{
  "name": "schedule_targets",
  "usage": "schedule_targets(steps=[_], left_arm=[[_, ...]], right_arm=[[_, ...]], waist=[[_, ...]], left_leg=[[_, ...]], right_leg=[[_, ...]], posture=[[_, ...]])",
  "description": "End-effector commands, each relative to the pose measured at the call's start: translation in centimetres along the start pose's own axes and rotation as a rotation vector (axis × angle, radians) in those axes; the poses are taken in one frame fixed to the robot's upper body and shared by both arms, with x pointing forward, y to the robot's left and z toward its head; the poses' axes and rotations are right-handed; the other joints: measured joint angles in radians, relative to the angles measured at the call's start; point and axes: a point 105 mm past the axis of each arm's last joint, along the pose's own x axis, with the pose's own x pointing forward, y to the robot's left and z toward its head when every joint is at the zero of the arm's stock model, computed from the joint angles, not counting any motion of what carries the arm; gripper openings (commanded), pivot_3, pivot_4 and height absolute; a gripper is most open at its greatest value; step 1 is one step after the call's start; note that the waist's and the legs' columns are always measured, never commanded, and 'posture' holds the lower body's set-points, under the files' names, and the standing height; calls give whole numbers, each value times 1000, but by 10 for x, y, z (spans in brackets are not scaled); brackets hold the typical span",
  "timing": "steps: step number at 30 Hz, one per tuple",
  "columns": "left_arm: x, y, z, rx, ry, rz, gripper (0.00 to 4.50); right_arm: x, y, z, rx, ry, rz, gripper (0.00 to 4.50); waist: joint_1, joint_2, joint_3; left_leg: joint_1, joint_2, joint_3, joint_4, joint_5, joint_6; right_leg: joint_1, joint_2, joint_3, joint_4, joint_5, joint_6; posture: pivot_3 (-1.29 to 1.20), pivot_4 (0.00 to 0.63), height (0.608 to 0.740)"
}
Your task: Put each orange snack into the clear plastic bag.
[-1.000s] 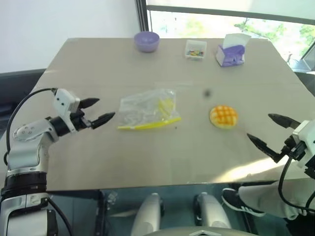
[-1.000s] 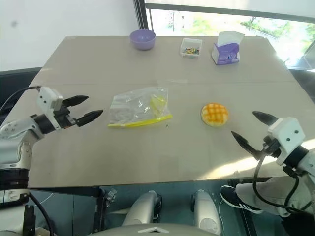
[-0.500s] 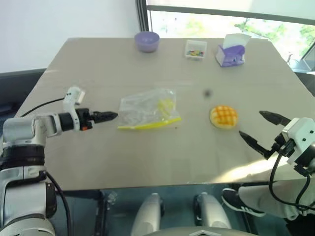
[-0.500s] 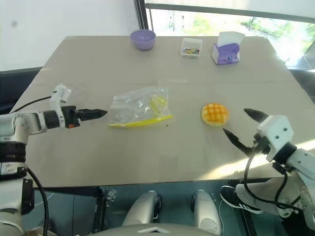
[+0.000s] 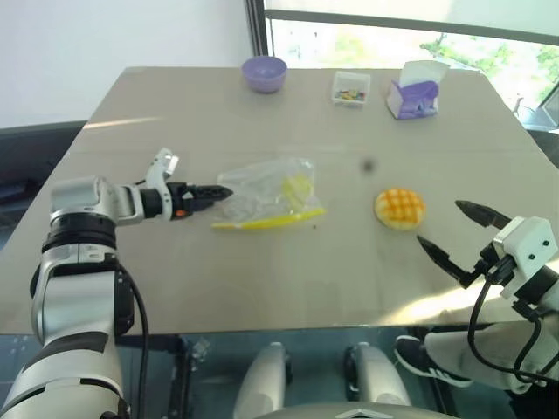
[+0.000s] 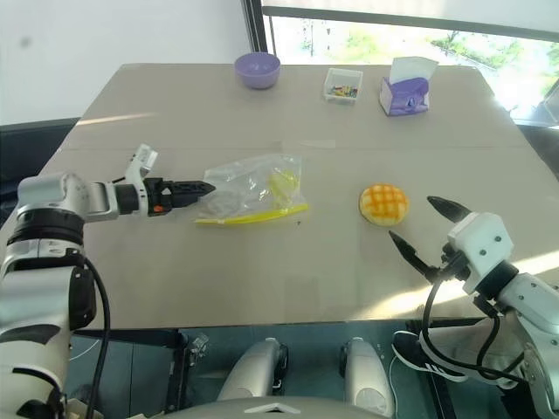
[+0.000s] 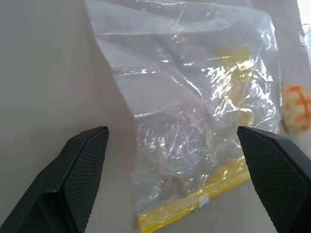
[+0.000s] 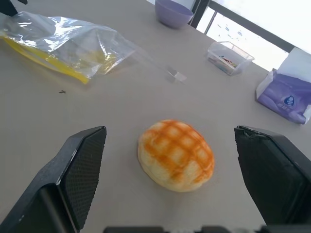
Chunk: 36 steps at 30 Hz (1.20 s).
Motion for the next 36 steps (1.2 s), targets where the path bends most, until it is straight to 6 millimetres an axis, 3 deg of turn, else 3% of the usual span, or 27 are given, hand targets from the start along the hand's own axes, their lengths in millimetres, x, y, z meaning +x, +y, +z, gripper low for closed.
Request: schedule_targets(steps=[1, 2, 6, 10, 12, 17, 23, 30, 36], left_arm=[[11, -5, -17, -52, 88, -70, 4480], [12, -6, -20, -61, 100, -90, 4480], [19, -4, -30, -108, 117, -121, 2759], [28, -2, -37, -195, 87, -151, 678], [33, -5, -42, -248, 72, -191, 29], [32, -14, -41, -364, 3, -279, 29], [1, -56, -10, -370, -73, -440, 29], [-6, -96, 15, -263, -113, -539, 29], [-3, -111, 21, -238, -111, -535, 29]], right_arm=[[-2, 1, 11, -29, -36, -14, 4500], [-1, 3, 11, -26, -38, -13, 4500], [0, 7, 11, -18, -44, -10, 4500], [2, 9, 11, -12, -49, -6, 4500], [3, 11, 11, -7, -52, 3, 4500], [7, 17, 10, -11, -58, 32, 4500], [21, 24, 13, -97, -77, 73, 4500], [63, 35, 16, -243, -80, 129, 4500], [102, 46, 22, -259, -128, 170, 4500]], waist=[[-2, 0, 0], [-3, 0, 0], [-5, 0, 0], [-8, 0, 0], [-7, 0, -1], [-6, 4, -3], [-10, -1, 0], [-14, -1, 0], [-14, -1, 0]], left_leg=[[0, 0, 0, 0, 0, 0], [0, 0, 0, 0, 0, 0], [0, 0, 0, 0, 0, 0], [0, 0, 0, 0, 0, 0], [0, 0, 0, 0, 0, 0], [1, 0, 0, 0, 0, 0], [0, -1, -1, 1, 0, 0], [0, 0, -1, 1, 0, 0], [0, -1, -2, 1, 0, 0]], right_leg=[[0, 0, 0, 0, 0, 0], [0, 0, 0, 0, 0, 0], [0, 0, 0, 0, 0, 0], [0, 0, 0, 0, 0, 0], [0, 0, 0, 0, 0, 0], [0, 0, 0, 1, 0, 0], [0, -1, 0, 1, 0, 0], [-1, -1, 0, 2, 0, 0], [-1, -1, 0, 3, 0, 0]], posture=[[0, 150, 737], [0, 150, 737], [0, 150, 737], [0, 150, 737], [0, 150, 737], [0, 150, 737], [0, 150, 737], [0, 150, 737], [0, 150, 737]])
